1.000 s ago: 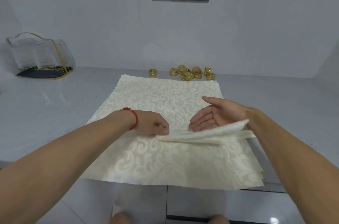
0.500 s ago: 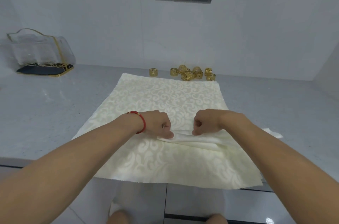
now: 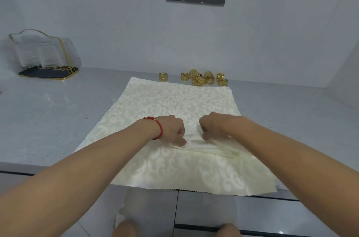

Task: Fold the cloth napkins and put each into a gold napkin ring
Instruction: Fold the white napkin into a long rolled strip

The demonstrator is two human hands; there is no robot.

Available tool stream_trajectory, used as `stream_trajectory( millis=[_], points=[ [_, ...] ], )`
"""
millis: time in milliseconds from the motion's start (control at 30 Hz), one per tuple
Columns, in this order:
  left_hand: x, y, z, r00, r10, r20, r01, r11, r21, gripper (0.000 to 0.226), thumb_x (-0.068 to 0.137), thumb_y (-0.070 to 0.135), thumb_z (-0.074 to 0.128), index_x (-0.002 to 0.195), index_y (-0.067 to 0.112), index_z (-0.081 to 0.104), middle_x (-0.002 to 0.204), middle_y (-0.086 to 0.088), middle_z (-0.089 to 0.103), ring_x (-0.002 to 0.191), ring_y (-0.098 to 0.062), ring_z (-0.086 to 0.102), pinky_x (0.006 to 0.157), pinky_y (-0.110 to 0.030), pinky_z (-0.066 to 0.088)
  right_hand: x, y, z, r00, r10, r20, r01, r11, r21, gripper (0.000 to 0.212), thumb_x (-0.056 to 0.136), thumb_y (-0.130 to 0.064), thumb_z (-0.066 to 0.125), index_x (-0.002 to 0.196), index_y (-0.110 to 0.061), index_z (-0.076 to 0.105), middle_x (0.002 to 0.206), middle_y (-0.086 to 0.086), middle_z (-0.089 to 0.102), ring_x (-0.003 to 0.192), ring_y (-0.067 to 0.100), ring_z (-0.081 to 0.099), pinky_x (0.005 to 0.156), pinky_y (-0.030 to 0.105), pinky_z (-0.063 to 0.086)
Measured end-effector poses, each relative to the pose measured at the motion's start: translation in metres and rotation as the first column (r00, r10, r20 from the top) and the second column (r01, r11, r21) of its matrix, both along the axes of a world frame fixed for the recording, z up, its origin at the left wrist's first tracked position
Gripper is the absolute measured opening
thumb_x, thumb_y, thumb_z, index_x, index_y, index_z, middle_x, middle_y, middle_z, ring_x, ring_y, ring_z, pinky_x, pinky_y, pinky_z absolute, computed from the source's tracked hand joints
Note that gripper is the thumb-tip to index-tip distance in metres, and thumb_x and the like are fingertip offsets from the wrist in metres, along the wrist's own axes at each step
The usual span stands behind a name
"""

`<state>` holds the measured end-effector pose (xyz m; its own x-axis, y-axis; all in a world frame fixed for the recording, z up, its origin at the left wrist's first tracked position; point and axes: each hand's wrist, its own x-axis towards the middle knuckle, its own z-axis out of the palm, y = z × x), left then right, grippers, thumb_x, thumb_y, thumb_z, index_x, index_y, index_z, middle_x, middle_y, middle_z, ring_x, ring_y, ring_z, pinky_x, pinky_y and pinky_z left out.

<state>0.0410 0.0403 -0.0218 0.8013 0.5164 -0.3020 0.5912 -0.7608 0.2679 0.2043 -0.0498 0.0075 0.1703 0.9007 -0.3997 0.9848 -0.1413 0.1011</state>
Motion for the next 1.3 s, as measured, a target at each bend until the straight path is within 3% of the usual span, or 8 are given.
stream_trajectory(
  millis=[133,200,300,467,700,967,1067,1300],
  points=[
    [-0.002,0.000,0.000,1.000,-0.015,-0.012,0.014,1.000,-0.025,0.031,0.084,0.038,0.061,0.062,0.019,0.049,0.063,0.002,0.049,0.057,-0.019,0.043,0.057,-0.031,0.038,0.020,-0.003,0.033,0.810,-0.286,-0.513,0.169,0.950,-0.263,0.032,0.098,0.006,0.049,0.117,-0.004,0.072,0.110,0.020,0.072,0.088,0.025,0.074,0.085,0.033,0.062],
    [-0.002,0.001,0.003,0.999,-0.036,-0.029,0.035,0.999,-0.033,0.032,0.086,0.040,0.060,0.064,0.020,0.049,0.064,0.003,0.050,0.058,-0.018,0.043,0.058,-0.031,0.039,0.028,-0.008,0.043,0.754,-0.274,-0.597,0.093,0.944,-0.316,0.038,0.095,0.012,0.053,0.123,-0.005,0.071,0.108,0.023,0.075,0.094,0.024,0.075,0.086,0.031,0.060],
    [-0.001,0.003,0.008,0.994,-0.088,-0.071,0.086,0.996,-0.025,0.035,0.092,0.042,0.057,0.067,0.020,0.049,0.065,0.005,0.050,0.058,-0.015,0.043,0.061,-0.029,0.039,0.032,-0.013,0.034,0.833,-0.104,-0.543,-0.004,0.981,-0.193,0.024,0.095,-0.011,0.071,0.118,-0.017,0.074,0.098,0.005,0.080,0.090,0.015,0.077,0.067,0.021,0.051],
    [-0.001,0.012,0.015,0.990,-0.128,-0.064,0.128,0.992,0.007,0.040,0.096,0.046,0.056,0.069,0.018,0.048,0.069,0.001,0.048,0.062,-0.017,0.041,0.065,-0.032,0.039,0.029,-0.002,0.011,0.896,-0.019,-0.444,0.012,1.000,-0.018,0.013,0.086,-0.035,0.081,0.091,-0.023,0.077,0.074,-0.009,0.068,0.074,0.011,0.065,0.061,0.023,0.051],
    [-0.005,0.026,0.017,0.994,-0.106,0.008,0.106,0.994,0.030,0.033,0.098,0.036,0.058,0.071,0.017,0.055,0.071,0.003,0.052,0.068,-0.016,0.046,0.071,-0.031,0.041,0.031,0.008,-0.003,0.847,0.007,-0.531,0.065,0.991,0.117,0.013,0.089,-0.034,0.079,0.090,-0.021,0.077,0.092,-0.005,0.075,0.090,0.018,0.073,0.085,0.033,0.061],
    [-0.006,0.034,0.015,0.999,-0.033,0.041,0.033,0.999,0.018,0.020,0.100,0.033,0.054,0.093,0.020,0.067,0.102,0.007,0.067,0.086,-0.011,0.059,0.078,-0.025,0.046,0.039,0.010,-0.018,0.792,0.014,-0.611,0.166,0.957,0.237,0.015,0.089,-0.026,0.079,0.084,-0.012,0.077,0.079,-0.001,0.077,0.073,0.009,0.072,0.075,0.026,0.058],
    [-0.005,0.036,0.011,0.994,0.073,0.085,-0.065,0.993,-0.102,0.045,0.097,0.052,0.050,0.071,0.015,0.053,0.077,0.006,0.057,0.068,-0.017,0.049,0.073,-0.031,0.043,0.039,0.010,-0.022,0.813,0.033,-0.581,0.171,0.940,0.294,0.012,0.088,-0.025,0.079,0.082,-0.015,0.078,0.070,-0.009,0.075,0.062,-0.002,0.067,0.070,0.021,0.049],
    [0.006,0.026,0.001,0.996,0.056,0.074,-0.062,0.995,0.073,0.035,0.089,0.050,0.063,0.078,0.017,0.064,0.087,0.002,0.067,0.077,-0.016,0.060,0.069,-0.030,0.048,0.027,0.006,-0.024,0.862,0.160,-0.481,0.086,0.888,0.451,0.008,0.087,-0.023,0.076,0.094,-0.024,0.072,0.097,-0.008,0.073,0.095,0.011,0.067,0.081,0.022,0.050]
  ],
)
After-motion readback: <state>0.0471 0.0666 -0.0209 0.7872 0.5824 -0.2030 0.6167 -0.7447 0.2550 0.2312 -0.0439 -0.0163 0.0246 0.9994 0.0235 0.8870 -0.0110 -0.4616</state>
